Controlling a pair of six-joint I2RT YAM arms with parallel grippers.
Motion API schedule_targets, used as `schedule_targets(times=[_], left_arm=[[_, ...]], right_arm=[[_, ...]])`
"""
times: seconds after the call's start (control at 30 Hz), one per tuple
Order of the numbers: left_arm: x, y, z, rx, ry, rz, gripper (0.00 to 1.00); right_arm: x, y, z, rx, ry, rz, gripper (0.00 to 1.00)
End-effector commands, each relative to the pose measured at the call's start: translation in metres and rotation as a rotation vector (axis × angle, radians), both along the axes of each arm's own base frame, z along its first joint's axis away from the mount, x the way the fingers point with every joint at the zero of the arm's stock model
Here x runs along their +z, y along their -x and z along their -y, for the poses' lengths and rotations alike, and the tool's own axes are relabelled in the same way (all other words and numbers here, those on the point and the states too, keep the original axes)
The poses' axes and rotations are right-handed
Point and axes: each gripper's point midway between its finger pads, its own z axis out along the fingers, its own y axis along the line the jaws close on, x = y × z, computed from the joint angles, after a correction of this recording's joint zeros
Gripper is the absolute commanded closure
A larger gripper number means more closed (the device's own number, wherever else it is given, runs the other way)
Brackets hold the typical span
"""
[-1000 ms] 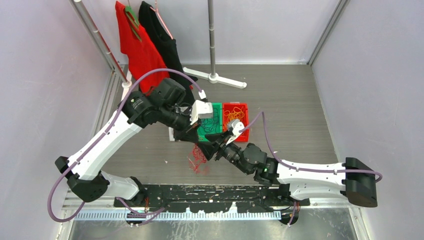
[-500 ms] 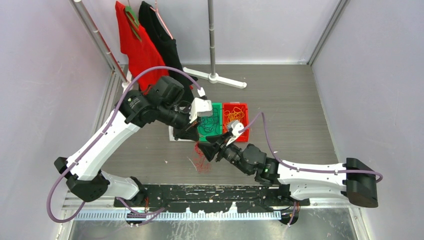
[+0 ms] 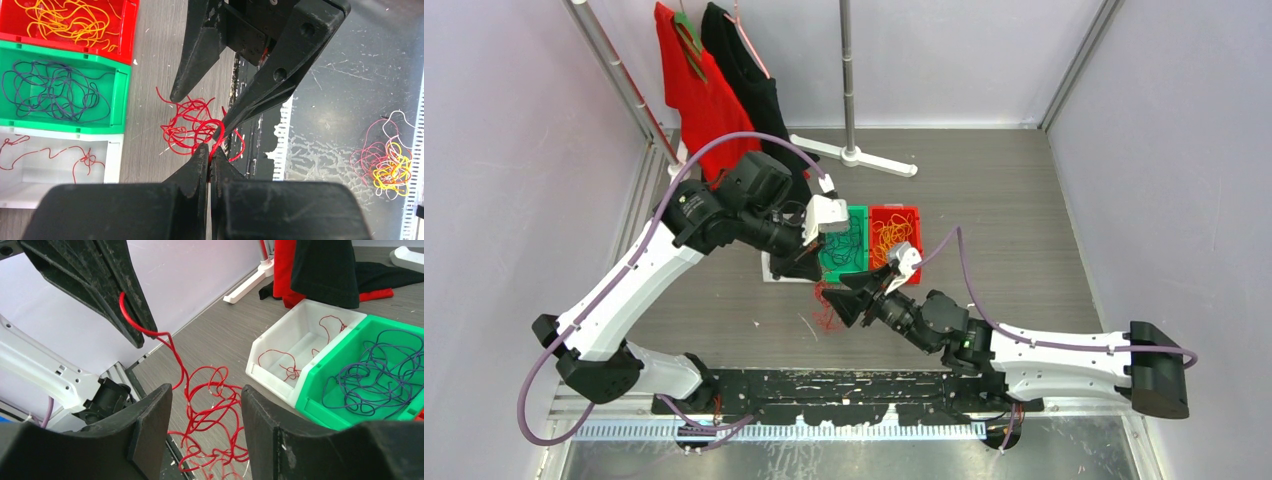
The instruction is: Untangle the cables
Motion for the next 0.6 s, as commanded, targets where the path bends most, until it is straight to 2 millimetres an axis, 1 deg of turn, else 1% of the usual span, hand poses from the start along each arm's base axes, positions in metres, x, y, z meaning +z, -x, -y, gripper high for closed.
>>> schedule_targets(times=[0.0,0.13,0.33,0.43,0.53,0.57], left_arm=[[0.008,0.009,-0.001,-0.036,0.028,-0.001,1.0],[0.008,0.014,-0.001,-0.054,0.031,-0.018,1.0],[0.014,0.022,-0.002,-0.08,0.048,-0.036,1.0],[0.018,0.026,0.0,-0.094,0.07,-0.055,1.0],[0.023,0.03,0.002,-0.104,0.088,-0.069,1.0],[0.023,0.03,0.002,-0.104,0.09,-0.071,1.0]], right_arm=[[0.039,-0.007,-0.003,-0.036,-0.081,0.053,0.42],[0.043,-0.013,-0.005,-0.067,-0.075,0.064,0.43],[0.041,-0.017,-0.009,-0.082,-0.057,0.067,0.44],[0.039,-0.018,-0.016,-0.075,-0.045,0.07,0.44],[0.041,-0.017,-0.027,-0.054,-0.042,0.075,0.42],[0.039,-0.017,-0.032,-0.044,-0.037,0.074,0.42]])
